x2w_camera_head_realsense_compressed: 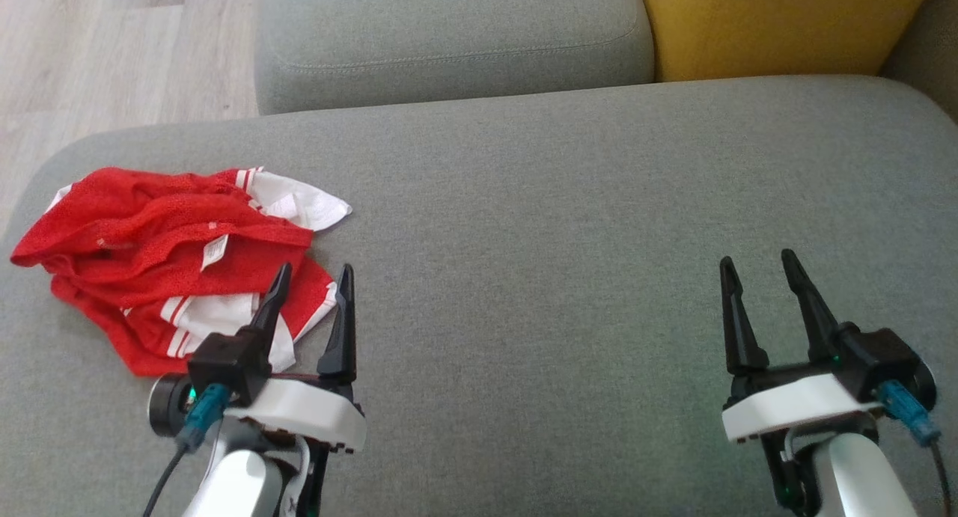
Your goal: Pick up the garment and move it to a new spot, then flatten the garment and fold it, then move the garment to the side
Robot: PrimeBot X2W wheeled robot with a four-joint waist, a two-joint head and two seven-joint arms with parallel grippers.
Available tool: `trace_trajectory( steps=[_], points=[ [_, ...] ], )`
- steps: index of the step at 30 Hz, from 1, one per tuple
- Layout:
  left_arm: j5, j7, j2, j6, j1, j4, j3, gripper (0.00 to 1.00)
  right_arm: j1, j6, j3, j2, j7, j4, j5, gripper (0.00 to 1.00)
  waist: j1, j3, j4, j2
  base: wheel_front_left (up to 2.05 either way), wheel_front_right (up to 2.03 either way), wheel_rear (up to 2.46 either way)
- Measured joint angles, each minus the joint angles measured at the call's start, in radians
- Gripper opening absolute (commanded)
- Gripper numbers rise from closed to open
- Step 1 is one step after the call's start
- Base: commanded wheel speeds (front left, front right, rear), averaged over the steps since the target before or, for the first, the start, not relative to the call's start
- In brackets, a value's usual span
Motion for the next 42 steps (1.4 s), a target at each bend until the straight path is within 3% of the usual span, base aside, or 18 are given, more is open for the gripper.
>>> trace_trajectory(
  steps=[8, 19, 34, 42],
  points=[
    [0.047, -0.027, -0.04, -0.048, 0.018, -0.005, 0.059, 1.0, 0.0, 0.0, -0.002, 0.002, -0.016, 0.049, 0.085, 1.0, 0.0, -0.006, 0.001, 0.0, 0.0, 0.0, 0.0],
    [0.249, -0.054, -0.059, -0.068, 0.031, 0.044, 0.057, 1.0, -0.004, 0.0, 0.021, 0.002, -0.05, 0.06, -0.037, 1.0, 0.0, -0.01, -0.006, 0.0, 0.0, 0.0, 0.0],
    [0.215, -0.054, -0.105, -0.107, 0.032, 0.071, 0.138, 1.0, -0.014, 0.0, 0.047, 0.002, -0.051, 0.067, -0.042, 1.0, 0.0, -0.019, 0.039, 0.0, 0.0, 0.0, 0.0],
    [0.212, -0.054, -0.121, -0.124, 0.058, 0.085, 0.192, 1.0, -0.01, 0.0, 0.095, 0.002, -0.051, 0.081, -0.033, 1.0, 0.0, -0.036, 0.132, 0.0, 0.0, 0.0, 0.0]
  ],
)
